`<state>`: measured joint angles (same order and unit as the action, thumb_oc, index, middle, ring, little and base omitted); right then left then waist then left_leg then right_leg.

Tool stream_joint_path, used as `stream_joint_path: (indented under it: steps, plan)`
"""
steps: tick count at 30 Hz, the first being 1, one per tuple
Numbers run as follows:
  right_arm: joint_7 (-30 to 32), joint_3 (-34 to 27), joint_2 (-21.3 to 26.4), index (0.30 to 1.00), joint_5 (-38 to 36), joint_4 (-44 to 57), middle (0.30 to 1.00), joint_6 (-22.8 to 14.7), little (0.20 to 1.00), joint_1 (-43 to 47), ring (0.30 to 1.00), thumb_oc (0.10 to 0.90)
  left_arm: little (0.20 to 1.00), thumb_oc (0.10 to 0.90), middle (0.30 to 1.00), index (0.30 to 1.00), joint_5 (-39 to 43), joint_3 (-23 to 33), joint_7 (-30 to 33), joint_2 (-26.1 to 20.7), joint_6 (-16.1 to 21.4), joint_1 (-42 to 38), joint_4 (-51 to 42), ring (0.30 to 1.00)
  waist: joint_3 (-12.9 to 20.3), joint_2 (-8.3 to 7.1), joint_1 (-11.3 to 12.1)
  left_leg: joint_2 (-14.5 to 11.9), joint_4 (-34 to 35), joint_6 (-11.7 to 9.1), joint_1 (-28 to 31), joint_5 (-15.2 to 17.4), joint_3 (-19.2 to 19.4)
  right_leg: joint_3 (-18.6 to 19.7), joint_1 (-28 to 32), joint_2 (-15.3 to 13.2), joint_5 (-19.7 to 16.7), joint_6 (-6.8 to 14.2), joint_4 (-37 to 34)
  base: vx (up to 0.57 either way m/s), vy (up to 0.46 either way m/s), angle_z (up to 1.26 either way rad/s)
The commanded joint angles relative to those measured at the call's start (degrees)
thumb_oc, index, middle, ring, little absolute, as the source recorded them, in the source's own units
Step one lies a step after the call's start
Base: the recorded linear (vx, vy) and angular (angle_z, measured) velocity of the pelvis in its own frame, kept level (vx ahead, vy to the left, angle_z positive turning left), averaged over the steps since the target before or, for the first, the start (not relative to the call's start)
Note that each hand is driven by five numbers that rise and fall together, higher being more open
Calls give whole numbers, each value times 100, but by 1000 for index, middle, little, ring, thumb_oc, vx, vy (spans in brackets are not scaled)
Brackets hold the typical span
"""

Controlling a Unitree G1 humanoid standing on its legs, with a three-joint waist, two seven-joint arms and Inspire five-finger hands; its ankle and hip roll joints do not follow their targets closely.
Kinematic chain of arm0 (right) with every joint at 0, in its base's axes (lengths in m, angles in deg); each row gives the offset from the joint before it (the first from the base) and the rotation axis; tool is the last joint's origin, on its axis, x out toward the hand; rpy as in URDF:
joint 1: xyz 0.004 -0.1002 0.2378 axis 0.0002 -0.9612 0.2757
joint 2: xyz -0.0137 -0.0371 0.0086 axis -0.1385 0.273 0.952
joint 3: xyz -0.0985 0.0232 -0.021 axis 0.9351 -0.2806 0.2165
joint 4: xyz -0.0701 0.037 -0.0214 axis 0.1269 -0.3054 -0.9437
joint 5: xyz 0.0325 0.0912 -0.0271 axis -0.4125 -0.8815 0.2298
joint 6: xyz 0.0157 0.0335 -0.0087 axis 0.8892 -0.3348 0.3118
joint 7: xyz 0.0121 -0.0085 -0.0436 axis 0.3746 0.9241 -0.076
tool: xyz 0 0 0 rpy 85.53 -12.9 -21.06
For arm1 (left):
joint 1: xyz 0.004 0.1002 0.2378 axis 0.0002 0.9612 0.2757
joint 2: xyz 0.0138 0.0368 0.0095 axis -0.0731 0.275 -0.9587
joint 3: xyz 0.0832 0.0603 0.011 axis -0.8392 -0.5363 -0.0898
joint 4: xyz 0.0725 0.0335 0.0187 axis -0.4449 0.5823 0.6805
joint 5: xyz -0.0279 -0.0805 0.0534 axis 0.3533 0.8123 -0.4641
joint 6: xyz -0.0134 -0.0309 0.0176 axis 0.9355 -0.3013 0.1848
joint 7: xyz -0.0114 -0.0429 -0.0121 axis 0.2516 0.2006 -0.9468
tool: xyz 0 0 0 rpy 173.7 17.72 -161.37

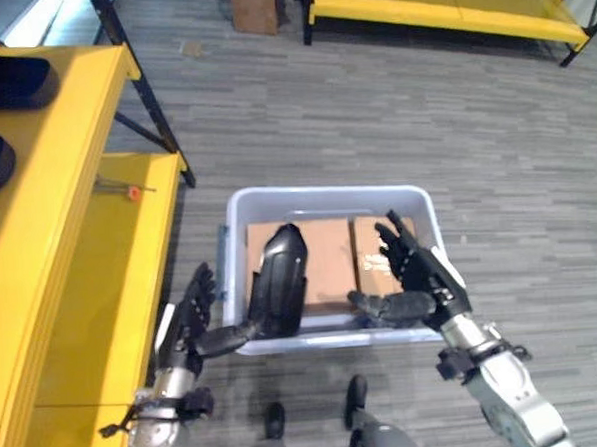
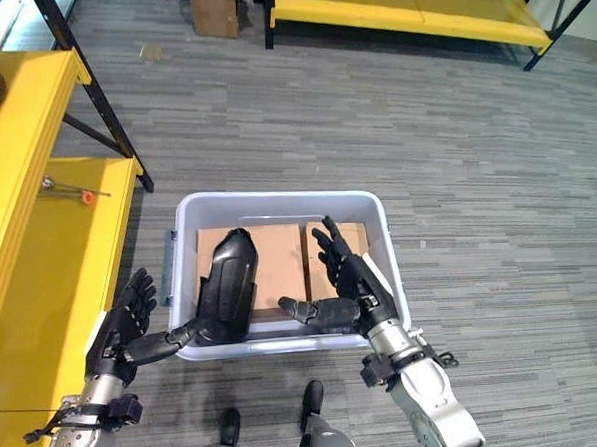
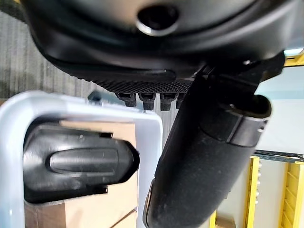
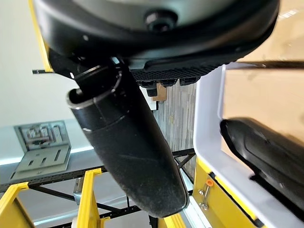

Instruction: Move parts from the plastic box to the shelf.

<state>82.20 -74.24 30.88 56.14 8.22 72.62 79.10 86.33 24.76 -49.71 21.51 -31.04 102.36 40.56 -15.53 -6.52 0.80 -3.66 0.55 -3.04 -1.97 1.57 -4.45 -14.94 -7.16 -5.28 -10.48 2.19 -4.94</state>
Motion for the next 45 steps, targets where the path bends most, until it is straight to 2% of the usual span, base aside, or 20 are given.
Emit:
stream_joint_path:
  steps: [1,7,11,13,14,18,25,26,33,40,45]
  plan:
    - [36,-222,154,1000,105,639,1000,-603,1000,429,1000,900,1000,900,1000,1000,-9,140,48,-124,484,-480,-739,1000,232,167,-20,-532,241,-71,30,-152,49,-84,-312,-363,710,468,821,27,-116,10]
    - [235,-120,365,1000,609,507,1000,-634,1000,909,1000,900,1000,900,1000,1000,22,192,113,-143,499,-473,-862,1000,100,239,90,-632,343,-120,-72,-284,-12,-165,-535,-331,839,431,1103,5,-59,7]
    - [559,140,564,1000,1513,211,1000,-682,1000,1670,1000,900,1000,900,1000,1000,56,195,142,-228,560,-490,-1005,1000,-28,284,232,-636,382,-129,-183,-350,-71,-196,-685,-361,870,436,1247,-33,-15,8]
    - [693,520,743,1000,2230,-122,1000,-644,1000,2343,1000,900,1000,900,1000,1000,80,172,149,-306,603,-505,-1069,1000,-165,305,369,-612,397,-143,-305,-401,-142,-245,-773,-397,877,444,1303,-65,-8,11]
    - [703,537,738,1000,2239,-145,1000,-652,1000,2369,1000,900,1000,900,1000,1000,80,181,150,-302,602,-509,-1069,1000,-171,305,357,-611,395,-144,-311,-403,-146,-247,-777,-399,879,444,1309,-44,-6,21]
    - [824,989,1043,1000,3017,-488,1000,-656,1000,3009,1000,900,1000,900,1000,1000,110,171,151,-429,714,-518,-1161,1000,-359,358,566,-559,381,-155,-487,-470,-295,-365,-844,-490,887,453,1385,-44,-12,14]
    - [924,2195,1948,1000,5044,-1350,1000,-515,1000,4147,1000,900,1000,900,1000,1000,100,49,183,-629,848,-668,-1195,1000,-641,472,889,-444,337,-154,-735,-537,-588,-541,-899,-616,894,480,1450,-40,1,24]
    - [930,2529,2145,1000,5501,-1526,1000,-504,1000,4441,1000,900,1000,900,1000,1000,118,23,168,-686,859,-687,-1210,1000,-679,489,966,-422,333,-155,-772,-545,-632,-564,-906,-633,888,488,1448,-28,3,21]
    - [902,3910,2583,1000,7366,-2109,1000,-442,1000,5537,1000,900,1000,900,1000,1000,26,-149,259,-897,843,-890,-1221,1000,-867,540,1188,-362,273,-150,-957,-536,-793,-674,-941,-687,917,526,1465,-16,-6,16]
    - [769,4419,2696,1000,8062,-2186,1000,-499,1000,5838,1000,900,1000,900,1000,1000,-57,-182,261,-906,793,-945,-1227,1000,-980,523,1256,-303,234,-137,-1115,-548,-904,-754,-952,-703,913,537,1403,-5,-2,11]
    - [812,4817,2593,1000,8423,-2562,1000,-474,1000,6098,1000,900,1000,900,1000,1000,-70,-225,269,-887,794,-960,-1229,1000,-1058,511,1344,-290,187,-142,-1192,-529,-940,-795,-940,-703,906,535,1349,6,-2,1]
